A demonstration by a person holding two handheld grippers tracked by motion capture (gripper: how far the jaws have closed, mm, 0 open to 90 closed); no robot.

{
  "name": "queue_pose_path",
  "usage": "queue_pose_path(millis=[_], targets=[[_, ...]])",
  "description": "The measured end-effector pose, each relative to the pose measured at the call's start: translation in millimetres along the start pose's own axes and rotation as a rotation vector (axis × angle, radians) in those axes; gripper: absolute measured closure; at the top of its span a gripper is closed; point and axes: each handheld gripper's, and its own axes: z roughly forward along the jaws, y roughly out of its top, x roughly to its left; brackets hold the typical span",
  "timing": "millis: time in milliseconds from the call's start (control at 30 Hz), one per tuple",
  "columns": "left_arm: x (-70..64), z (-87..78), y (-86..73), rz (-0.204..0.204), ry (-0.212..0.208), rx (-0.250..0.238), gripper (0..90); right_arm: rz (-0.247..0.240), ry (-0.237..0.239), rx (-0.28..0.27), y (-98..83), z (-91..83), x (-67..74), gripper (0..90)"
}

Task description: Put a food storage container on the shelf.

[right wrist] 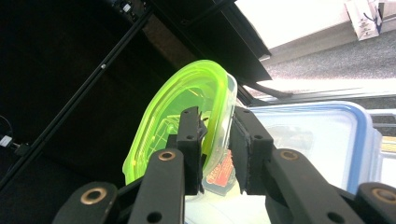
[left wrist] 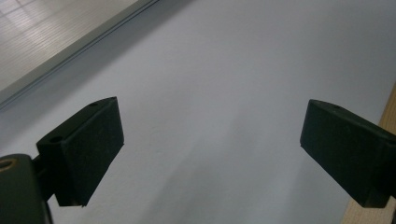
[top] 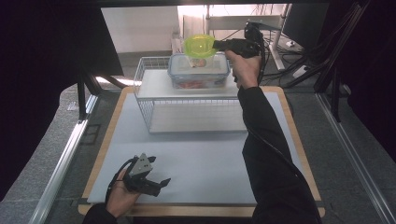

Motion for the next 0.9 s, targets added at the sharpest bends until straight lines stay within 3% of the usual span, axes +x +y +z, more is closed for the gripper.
queue_pose_path(millis=[300,567,633,900], targets=[[-0.4,0.6,-0.1,0.005,-0.001,0.004,6.0,-0.006,-0.011,0.012,-2.1,6.1,2.5,65.9],[-0.6,0.8,-0.2,0.007,0.000,0.003,6.0,-0.028,-0.004,0.036,-2.0,8.0,2.7,42.3],[-0.7,0.7,-0.2,0.008,0.002,0.003,5.9,-0.045,0.007,0.028,-1.9,6.5,3.1,38.7],[-0.8,0.0,0.0,0.004,0.001,-0.007,5.8,-0.170,-0.021,0.041,-3.9,-8.3,8.7,24.6]])
